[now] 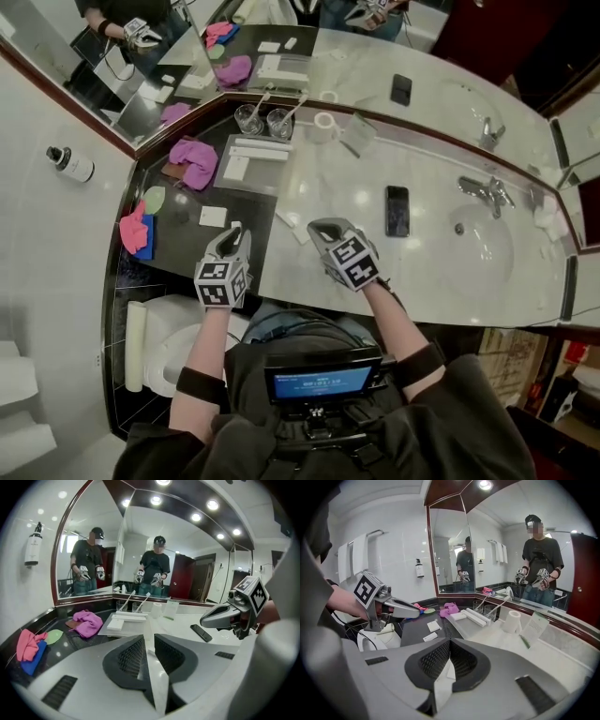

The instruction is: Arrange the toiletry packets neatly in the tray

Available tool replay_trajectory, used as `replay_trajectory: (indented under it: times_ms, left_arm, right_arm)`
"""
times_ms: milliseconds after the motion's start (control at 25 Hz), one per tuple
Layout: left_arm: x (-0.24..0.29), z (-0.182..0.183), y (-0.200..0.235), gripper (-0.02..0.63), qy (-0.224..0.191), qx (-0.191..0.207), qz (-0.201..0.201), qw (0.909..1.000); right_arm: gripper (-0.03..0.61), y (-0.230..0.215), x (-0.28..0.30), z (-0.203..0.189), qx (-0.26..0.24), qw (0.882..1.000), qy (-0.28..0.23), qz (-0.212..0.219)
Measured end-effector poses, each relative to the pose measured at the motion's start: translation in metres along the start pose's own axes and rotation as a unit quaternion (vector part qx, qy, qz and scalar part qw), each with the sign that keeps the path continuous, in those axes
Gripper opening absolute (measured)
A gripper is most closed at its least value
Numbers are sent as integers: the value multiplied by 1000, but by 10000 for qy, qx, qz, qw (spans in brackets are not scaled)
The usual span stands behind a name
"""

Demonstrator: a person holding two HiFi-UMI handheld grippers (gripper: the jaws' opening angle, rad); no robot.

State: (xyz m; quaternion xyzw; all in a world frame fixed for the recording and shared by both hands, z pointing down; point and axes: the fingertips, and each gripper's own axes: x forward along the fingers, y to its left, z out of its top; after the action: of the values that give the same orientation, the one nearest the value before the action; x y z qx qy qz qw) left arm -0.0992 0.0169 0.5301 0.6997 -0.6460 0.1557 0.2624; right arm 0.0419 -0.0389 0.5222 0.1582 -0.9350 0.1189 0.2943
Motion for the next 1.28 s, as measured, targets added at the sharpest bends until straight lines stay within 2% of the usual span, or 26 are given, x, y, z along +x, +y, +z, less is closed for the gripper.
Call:
replay_trajectory:
  times_ms: [200,560,720,880,1280]
  left_arm:
    - [8,-11,42,154,321,-146,135,9993]
    - [45,-35,135,407,1133,-385,525,9914]
    - [63,-55,165,451,1609,-330,671,9841]
    - [81,-78,179,456,2049,-322,635,9762]
    - [114,-110,199,456,2658,-302,711,9609]
  right_arm:
    - [14,16,30,10,-37,9998,104,141]
    - [14,41,94,30,-145,9984,339,421]
    - [14,49,120,37,-221,9975,402,535]
    - [14,55,141,34,-164,9966,509,630]
    - [14,52,167,8,98,9946,757,703]
